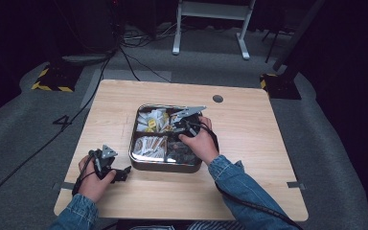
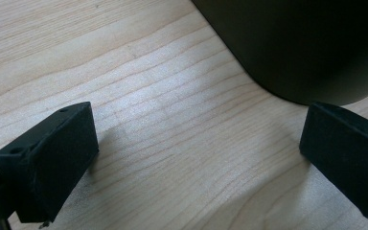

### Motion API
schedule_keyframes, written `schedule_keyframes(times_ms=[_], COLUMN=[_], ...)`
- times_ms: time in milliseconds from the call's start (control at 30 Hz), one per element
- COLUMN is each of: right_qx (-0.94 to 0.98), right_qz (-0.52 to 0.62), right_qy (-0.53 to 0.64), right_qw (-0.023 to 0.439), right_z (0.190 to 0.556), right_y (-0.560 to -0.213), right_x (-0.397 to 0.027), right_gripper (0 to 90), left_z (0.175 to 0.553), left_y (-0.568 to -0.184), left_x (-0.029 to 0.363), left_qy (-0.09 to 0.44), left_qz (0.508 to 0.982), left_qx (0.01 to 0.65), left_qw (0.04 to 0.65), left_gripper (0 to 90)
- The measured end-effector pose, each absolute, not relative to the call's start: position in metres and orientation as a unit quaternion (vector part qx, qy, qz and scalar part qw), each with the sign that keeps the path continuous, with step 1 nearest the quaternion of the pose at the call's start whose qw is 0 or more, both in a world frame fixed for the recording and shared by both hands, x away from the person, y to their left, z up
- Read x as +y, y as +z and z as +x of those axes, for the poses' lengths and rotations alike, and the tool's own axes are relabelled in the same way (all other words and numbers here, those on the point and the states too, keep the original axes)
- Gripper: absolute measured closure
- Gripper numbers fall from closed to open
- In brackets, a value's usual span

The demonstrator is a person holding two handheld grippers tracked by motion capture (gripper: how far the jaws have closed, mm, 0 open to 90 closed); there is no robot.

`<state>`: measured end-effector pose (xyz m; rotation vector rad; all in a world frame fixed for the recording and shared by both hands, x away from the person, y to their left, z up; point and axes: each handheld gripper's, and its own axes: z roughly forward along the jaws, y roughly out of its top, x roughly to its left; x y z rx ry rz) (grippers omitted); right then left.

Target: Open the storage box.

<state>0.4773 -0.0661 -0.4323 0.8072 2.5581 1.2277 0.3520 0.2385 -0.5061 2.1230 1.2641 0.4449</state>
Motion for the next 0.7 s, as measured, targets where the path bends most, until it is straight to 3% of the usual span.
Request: schedule_keyframes(times_ms=[333,700], right_qx=[0.87,0.875], right_qz=[0.266,0.269], right_qy=[0.405,0.389], right_qw=[0.092,0.101], right_z=[0.481,0.479], right_y=[-0.442,-0.438], right_x=[-0.054,-0.051], right_gripper=[57.9,58.7], left_z=[0.353,0.354], left_y=[-0.506,-0.506], left_x=[0.237,0.237], left_qy=[0.167,0.168], left_qz=[0.805,0.805], left_qx=[0.476,0.475], left_qw=[0.312,0.313], left_gripper=[0.0,0.0])
